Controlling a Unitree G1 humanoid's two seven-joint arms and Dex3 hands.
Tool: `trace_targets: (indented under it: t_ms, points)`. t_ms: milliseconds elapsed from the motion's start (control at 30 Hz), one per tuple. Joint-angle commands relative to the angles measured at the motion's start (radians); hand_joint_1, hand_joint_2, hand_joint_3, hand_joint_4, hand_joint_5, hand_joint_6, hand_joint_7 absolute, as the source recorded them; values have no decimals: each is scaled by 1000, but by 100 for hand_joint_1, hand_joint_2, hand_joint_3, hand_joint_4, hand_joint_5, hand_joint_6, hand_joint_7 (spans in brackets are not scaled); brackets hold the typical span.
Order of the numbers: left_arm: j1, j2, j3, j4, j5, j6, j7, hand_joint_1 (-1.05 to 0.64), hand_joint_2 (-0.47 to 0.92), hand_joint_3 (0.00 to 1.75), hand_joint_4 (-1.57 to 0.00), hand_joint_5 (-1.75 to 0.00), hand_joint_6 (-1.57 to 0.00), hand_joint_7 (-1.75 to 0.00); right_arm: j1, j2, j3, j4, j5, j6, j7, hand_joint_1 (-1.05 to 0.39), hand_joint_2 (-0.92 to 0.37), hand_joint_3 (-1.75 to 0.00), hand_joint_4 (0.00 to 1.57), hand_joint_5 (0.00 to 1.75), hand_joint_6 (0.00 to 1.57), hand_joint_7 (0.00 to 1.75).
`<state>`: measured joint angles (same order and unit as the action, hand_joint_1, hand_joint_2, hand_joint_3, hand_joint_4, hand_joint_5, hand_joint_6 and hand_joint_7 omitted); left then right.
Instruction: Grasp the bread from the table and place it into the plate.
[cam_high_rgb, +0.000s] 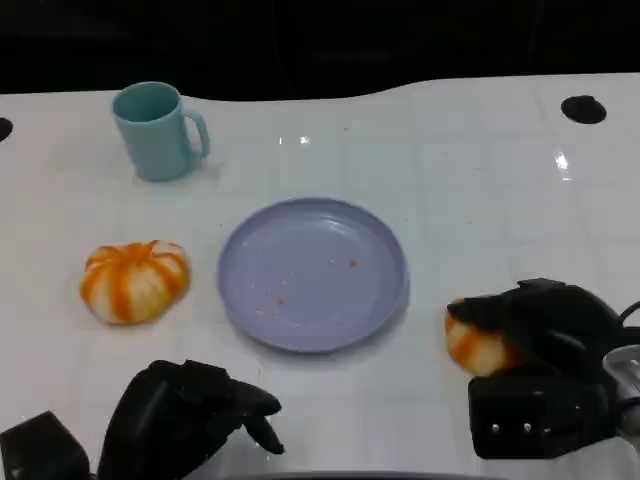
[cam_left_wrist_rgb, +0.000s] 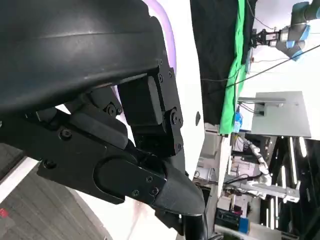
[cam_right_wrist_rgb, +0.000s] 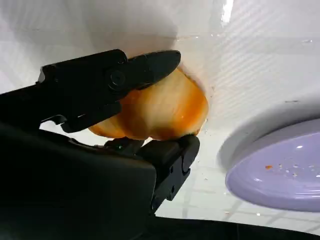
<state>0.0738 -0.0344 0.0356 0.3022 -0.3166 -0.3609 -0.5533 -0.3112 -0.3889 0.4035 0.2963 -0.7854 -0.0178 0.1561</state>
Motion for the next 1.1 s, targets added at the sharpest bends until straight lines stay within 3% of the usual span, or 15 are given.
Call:
trace_targets:
  t_ms: [33,133,200,300,400,500,600,667,700,733,900,933,1000,1033,1100]
  points:
    - [13,7,0,-15,2,4,11,-99,91,0,-118,-103,-156,-3,-9,11,6,28,21,45,38,-38,-92,-8,65,54,78,13]
    - [15,9,-2,-17,6,-1,12,-99,92,0,-118,-102,-156,-2,-18,17,2,46,46,45,43,-34,-92,-13,64,85,90,21]
    - [16,10,-4,-19,5,0,12,-99,92,0,-118,-102,-156,-2,-23,23,3,55,55,51,38,-32,-92,-17,64,92,94,26]
    - [17,12,-5,-20,7,-2,12,-98,92,0,-117,-102,-156,-2,-30,30,8,65,57,61,35,-30,-92,-23,68,82,96,30]
    - [20,11,-6,-25,9,1,17,-99,92,1,-117,-103,-156,-2,-48,21,33,97,32,32,7,-27,-92,-24,83,56,99,26]
    - [22,12,-8,-26,9,-2,17,-98,92,1,-117,-103,-156,-2,-64,15,52,137,13,-2,-38,-24,-92,-20,96,55,105,21]
    - [25,11,-9,-31,8,0,17,-98,92,1,-117,-103,-156,-2,-82,8,79,183,-30,-37,-122,-23,-92,-18,99,74,111,14]
    - [27,12,-10,-32,8,-1,17,-98,92,1,-117,-103,-155,-2,-96,2,105,222,-79,-62,-219,-20,-92,-16,87,134,122,18]
    - [28,12,-10,-33,7,-1,17,-98,92,1,-116,-103,-155,-2,-102,1,112,236,-92,-71,-251,-20,-92,-16,83,150,120,30]
    - [29,12,-10,-35,5,2,17,-98,92,1,-116,-103,-155,-2,-109,2,117,249,-106,-76,-295,-20,-92,-16,81,161,108,55]
    - [29,12,-10,-33,5,0,15,-98,92,1,-116,-103,-155,-2,-146,12,120,317,-120,-130,-461,-22,-91,-19,84,174,94,90]
    - [28,12,-10,-34,3,1,15,-98,92,1,-116,-103,-155,-2,-153,17,115,328,-119,-137,-487,-23,-90,-20,87,174,88,108]
    - [29,12,-10,-34,4,2,16,-98,92,1,-116,-103,-155,-2,-167,23,109,340,-115,-143,-521,-23,-89,-20,89,175,84,118]
    - [29,12,-10,-36,5,4,18,-98,92,1,-116,-103,-155,-2,-175,24,106,343,-115,-149,-540,-23,-89,-18,89,175,89,96]
    - [31,12,-10,-40,3,9,18,-98,92,1,-116,-103,-155,-2,-187,26,96,343,-104,-170,-576,-24,-91,-16,90,175,97,86]
